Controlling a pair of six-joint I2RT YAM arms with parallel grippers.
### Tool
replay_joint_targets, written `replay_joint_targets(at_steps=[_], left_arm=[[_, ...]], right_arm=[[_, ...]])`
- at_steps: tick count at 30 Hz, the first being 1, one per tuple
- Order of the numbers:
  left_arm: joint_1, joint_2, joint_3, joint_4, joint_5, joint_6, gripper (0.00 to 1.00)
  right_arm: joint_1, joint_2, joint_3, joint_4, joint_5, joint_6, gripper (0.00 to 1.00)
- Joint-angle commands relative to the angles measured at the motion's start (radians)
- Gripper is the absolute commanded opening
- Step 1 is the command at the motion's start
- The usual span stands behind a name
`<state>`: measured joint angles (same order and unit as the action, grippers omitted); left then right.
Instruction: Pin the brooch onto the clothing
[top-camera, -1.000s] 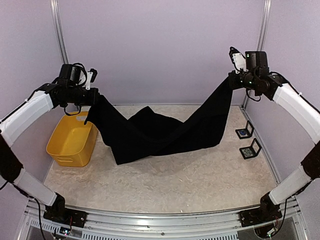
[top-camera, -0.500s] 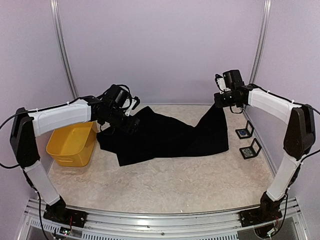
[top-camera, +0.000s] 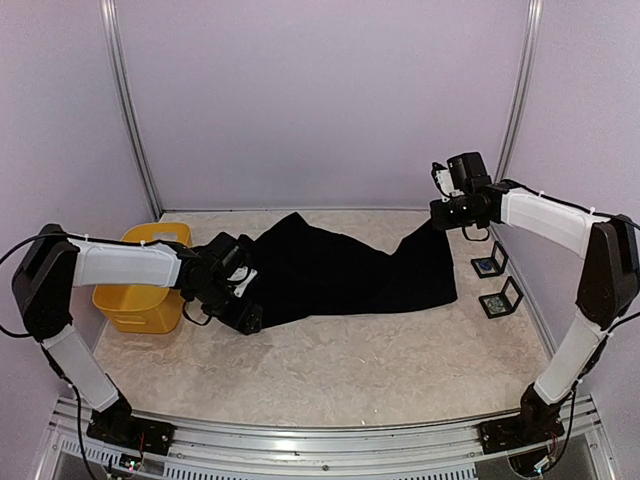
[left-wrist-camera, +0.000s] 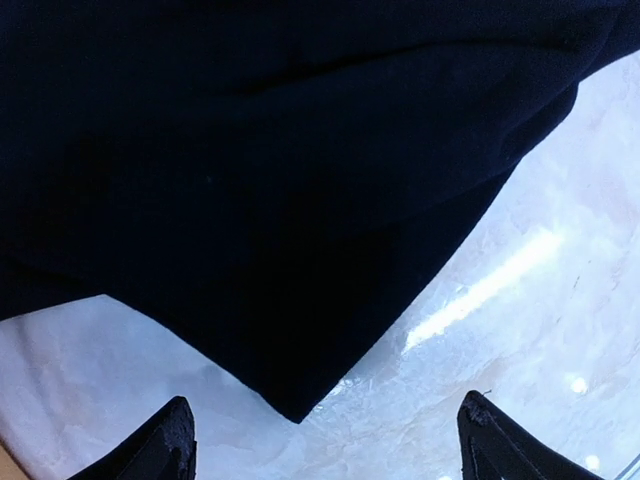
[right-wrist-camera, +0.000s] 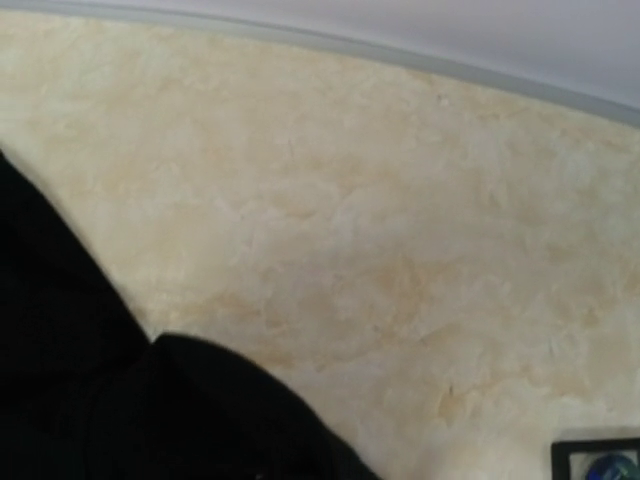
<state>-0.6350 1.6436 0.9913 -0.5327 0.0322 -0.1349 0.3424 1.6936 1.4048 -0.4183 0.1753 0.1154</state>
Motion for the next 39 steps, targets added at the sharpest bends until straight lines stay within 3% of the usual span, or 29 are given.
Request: replay_joint_targets(at_steps=[1, 5, 8, 10, 13, 17, 20, 23, 27, 33, 36, 39], left_arm=[[0.027, 0.076, 0.001, 0.033, 0.046, 0.013, 0.84], [0.058, 0.125, 0.022, 0.028, 0.073, 0.01, 0.76], [0.058, 0.144, 0.026, 0.03, 0.076, 0.012, 0.64], [0.059, 0.152, 0.027, 0.036, 0.102, 0.016, 0.46], [0.07, 0.155, 0.023, 0.04, 0.151, 0.026, 0.01], [0.063, 0.053, -0.002, 0.007, 0.075, 0.0, 0.0], [0.055, -0.153, 0.016, -0.057, 0.018, -0.037, 0.0], [0.054, -0.381, 0.119, -0.159, -0.026, -0.051, 0.0], [0.049, -0.573, 0.323, -0.254, -0.107, -0.005, 0.0], [0.043, -0.645, 0.703, -0.39, -0.181, 0.097, 0.0], [0.043, -0.647, 0.784, -0.404, -0.208, 0.12, 0.0], [0.042, -0.645, 0.806, -0.4, -0.251, 0.129, 0.0]], right_arm=[[0.009, -0.06, -0.038, 0.023, -0.003, 0.014, 0.0], [0.009, -0.085, -0.054, 0.031, 0.0, 0.016, 0.0], [0.009, -0.104, -0.07, 0.043, 0.008, 0.016, 0.0], [0.008, -0.116, -0.077, 0.044, 0.009, 0.016, 0.0], [0.008, -0.137, -0.08, 0.037, 0.012, 0.014, 0.0], [0.009, -0.216, -0.056, -0.07, 0.019, 0.004, 0.0], [0.009, -0.352, -0.036, -0.178, 0.027, -0.011, 0.0], [0.009, -0.559, 0.0, -0.27, 0.032, -0.04, 0.0], [0.009, -0.755, 0.074, -0.347, -0.048, -0.065, 0.0], [0.009, -0.792, 0.36, -0.468, -0.17, -0.046, 0.0], [0.009, -0.771, 0.475, -0.468, -0.23, -0.05, 0.0], [0.009, -0.731, 0.531, -0.454, -0.192, -0.046, 0.0]])
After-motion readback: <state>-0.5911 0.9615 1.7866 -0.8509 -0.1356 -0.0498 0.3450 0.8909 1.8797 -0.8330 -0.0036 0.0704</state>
